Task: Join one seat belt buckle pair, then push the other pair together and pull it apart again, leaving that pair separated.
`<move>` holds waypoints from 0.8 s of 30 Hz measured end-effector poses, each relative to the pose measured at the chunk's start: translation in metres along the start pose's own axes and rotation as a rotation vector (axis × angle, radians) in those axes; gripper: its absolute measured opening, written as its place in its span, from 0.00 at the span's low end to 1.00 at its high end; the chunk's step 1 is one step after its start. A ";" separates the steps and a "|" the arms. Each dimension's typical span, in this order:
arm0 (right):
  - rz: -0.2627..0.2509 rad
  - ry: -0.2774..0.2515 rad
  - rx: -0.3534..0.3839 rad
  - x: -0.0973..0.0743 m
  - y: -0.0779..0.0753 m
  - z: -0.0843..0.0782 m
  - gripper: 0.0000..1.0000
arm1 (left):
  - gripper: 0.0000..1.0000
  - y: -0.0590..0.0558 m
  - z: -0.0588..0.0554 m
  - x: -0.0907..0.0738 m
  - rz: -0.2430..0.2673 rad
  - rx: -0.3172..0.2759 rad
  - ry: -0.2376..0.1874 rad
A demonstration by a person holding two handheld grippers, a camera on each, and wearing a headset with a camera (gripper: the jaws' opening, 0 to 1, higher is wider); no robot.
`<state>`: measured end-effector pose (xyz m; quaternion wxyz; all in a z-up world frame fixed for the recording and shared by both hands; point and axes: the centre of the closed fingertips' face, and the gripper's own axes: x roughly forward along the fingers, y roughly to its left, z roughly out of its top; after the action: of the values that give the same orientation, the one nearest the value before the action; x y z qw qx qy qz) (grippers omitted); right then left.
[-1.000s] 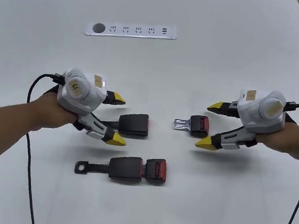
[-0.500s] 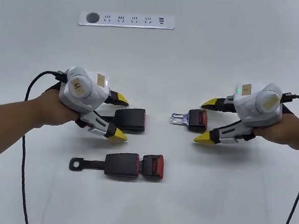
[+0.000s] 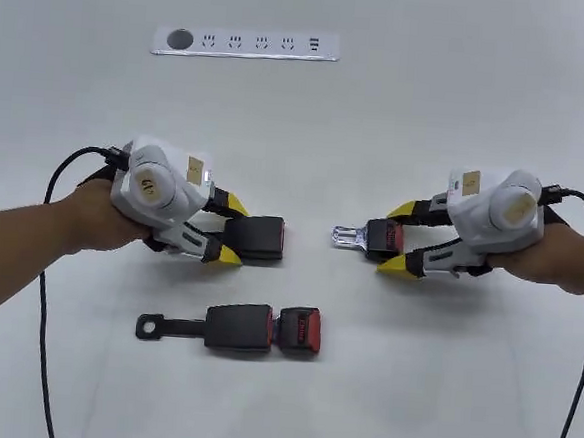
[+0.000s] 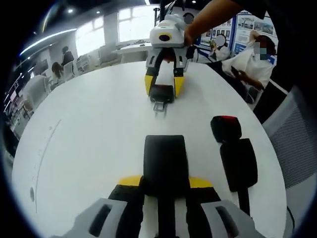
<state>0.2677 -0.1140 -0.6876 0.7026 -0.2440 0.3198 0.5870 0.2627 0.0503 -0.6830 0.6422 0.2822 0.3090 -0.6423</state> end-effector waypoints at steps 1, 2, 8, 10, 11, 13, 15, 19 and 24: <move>0.006 -0.004 0.003 0.000 0.001 0.001 0.33 | 0.33 0.001 0.000 0.000 -0.001 0.000 -0.001; 0.007 -0.005 0.000 0.000 0.001 0.002 0.33 | 0.33 0.001 -0.001 0.000 -0.002 0.001 -0.002; 0.020 -0.013 -0.016 -0.004 0.000 0.003 0.33 | 0.33 0.002 -0.003 0.002 -0.002 -0.003 -0.001; 0.025 -0.017 -0.017 -0.005 0.000 0.004 0.33 | 0.33 0.003 -0.004 0.002 -0.001 -0.007 0.000; 0.026 -0.020 -0.017 -0.005 0.001 0.004 0.33 | 0.33 0.003 -0.003 0.002 0.000 -0.009 0.000; 0.029 -0.028 -0.019 -0.006 0.002 0.005 0.33 | 0.33 0.003 -0.003 0.002 0.003 -0.015 0.001; 0.033 -0.039 -0.018 -0.006 0.001 0.005 0.33 | 0.33 0.004 -0.004 0.003 0.005 -0.021 0.001; 0.047 -0.061 -0.021 -0.006 0.000 0.004 0.32 | 0.32 0.004 -0.005 0.003 0.011 -0.034 0.006; 0.058 -0.082 -0.026 -0.006 0.002 0.006 0.32 | 0.32 0.004 -0.003 0.003 0.017 -0.047 0.010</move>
<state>0.2663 -0.1134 -0.6786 0.6944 -0.2195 0.2900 0.6209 0.2667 0.0507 -0.6876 0.6526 0.2728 0.3249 -0.6277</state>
